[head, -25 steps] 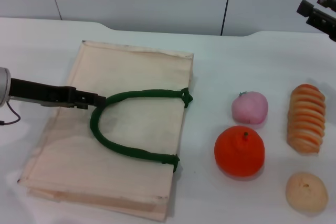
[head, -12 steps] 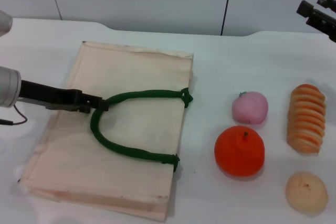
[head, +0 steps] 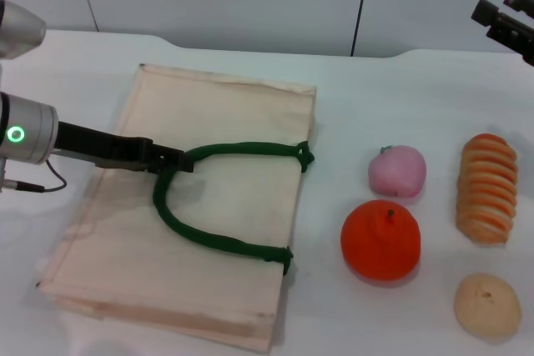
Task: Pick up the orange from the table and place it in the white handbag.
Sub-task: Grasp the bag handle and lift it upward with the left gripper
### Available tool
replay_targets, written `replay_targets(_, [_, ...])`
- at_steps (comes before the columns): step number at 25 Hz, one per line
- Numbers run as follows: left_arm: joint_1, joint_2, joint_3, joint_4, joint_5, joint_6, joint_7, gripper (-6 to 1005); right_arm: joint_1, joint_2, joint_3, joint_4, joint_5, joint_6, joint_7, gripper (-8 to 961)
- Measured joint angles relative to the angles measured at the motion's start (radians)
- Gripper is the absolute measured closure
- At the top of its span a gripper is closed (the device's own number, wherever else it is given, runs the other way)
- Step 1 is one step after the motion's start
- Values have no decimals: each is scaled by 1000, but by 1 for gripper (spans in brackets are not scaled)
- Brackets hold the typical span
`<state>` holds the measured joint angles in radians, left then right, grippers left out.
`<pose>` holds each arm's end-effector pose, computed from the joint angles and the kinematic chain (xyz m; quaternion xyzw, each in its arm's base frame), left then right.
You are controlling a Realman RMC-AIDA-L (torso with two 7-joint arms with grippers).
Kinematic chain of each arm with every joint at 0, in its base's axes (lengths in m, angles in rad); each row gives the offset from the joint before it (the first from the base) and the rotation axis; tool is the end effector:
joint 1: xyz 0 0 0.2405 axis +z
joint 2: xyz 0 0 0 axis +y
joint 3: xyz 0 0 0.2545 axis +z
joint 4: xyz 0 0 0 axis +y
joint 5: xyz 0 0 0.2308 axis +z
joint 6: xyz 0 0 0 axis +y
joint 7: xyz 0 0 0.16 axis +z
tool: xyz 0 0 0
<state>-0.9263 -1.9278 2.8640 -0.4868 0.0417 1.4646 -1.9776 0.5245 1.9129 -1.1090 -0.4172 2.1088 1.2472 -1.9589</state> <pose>-0.3028 0.4034 0.0252 -0.8210 -0.5497 -0.0879 0.1268 0.2698 0.4147 0.0472 -0.8261 0.2374 0.3954 0.3238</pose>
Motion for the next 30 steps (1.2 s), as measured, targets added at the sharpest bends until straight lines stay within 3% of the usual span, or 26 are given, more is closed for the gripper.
replay_targets(30, [7, 0, -2, 19, -157, 74, 47, 287, -3, 3, 25, 0, -4, 3, 0, 152])
